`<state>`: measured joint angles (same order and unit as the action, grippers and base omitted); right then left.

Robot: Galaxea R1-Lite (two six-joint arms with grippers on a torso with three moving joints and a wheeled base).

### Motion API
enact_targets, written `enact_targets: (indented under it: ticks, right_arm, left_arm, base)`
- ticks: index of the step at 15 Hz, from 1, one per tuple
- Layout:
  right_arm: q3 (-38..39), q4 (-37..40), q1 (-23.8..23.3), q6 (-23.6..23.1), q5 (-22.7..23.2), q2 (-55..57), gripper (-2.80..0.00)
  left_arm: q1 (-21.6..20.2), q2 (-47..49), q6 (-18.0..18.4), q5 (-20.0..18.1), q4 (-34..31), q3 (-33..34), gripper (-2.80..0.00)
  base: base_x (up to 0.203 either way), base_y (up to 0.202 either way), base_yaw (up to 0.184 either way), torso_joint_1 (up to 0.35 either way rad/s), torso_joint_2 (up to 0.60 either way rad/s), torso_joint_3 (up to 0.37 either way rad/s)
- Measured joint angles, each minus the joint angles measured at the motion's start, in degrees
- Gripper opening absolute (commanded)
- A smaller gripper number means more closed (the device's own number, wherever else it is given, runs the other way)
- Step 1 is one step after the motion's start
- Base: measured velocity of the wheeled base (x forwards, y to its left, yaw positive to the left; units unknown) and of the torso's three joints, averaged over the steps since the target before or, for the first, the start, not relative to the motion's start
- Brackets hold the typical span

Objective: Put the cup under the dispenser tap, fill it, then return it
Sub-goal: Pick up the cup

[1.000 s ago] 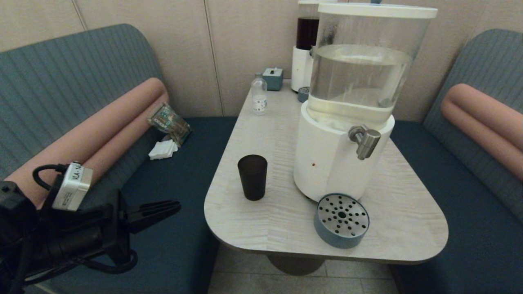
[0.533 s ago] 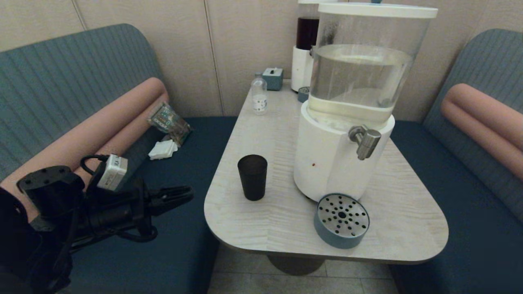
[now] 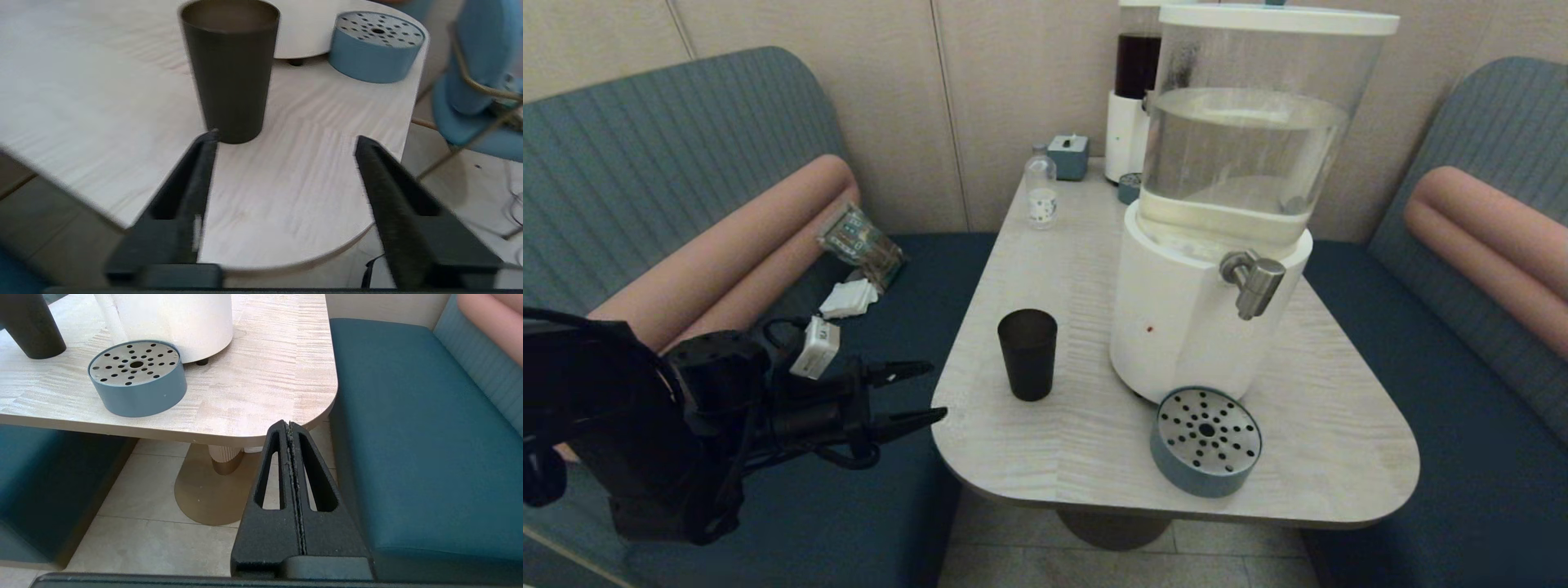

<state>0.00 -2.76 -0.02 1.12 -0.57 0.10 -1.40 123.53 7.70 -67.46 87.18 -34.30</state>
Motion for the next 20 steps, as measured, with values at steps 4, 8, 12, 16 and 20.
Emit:
enact_targets:
  ticks: [4, 8, 12, 16, 20]
  right_arm:
    - [0.00, 0.00, 0.00, 0.00, -0.03, 0.00, -2.80]
    - [0.00, 0.00, 0.00, 0.00, -0.02, -0.02, -2.80]
    - [0.00, 0.00, 0.02, 0.02, -0.02, -0.02, -2.80]
    - [0.00, 0.00, 0.00, 0.02, -0.03, -0.02, -2.80]
    - [0.00, 0.00, 0.00, 0.02, 0.00, 0.00, -2.80]
  left_arm:
    - [2.25, 5.14, -0.55, -0.12, 0.00, -7.97, 0.00]
    - [3.32, 9.76, -2.44, -0.06, 0.00, -14.44, 0.00]
    - [4.61, 12.92, -6.99, 0.85, 0.00, -20.23, 0.00]
    - [7.16, 15.31, -9.41, 2.79, 0.00, -24.70, 0.00]
    - [9.62, 16.87, -10.42, 5.10, -0.01, -28.77, 0.00]
  base:
    - [0.000, 0.000, 0.000, 0.000, 0.00, 0.000]
    - [0.000, 0.000, 0.000, 0.000, 0.00, 0.000]
    - [0.000, 0.000, 0.000, 0.000, 0.00, 0.000]
    - [0.000, 0.000, 0.000, 0.000, 0.00, 0.000]
    - [0.000, 0.000, 0.000, 0.000, 0.00, 0.000]
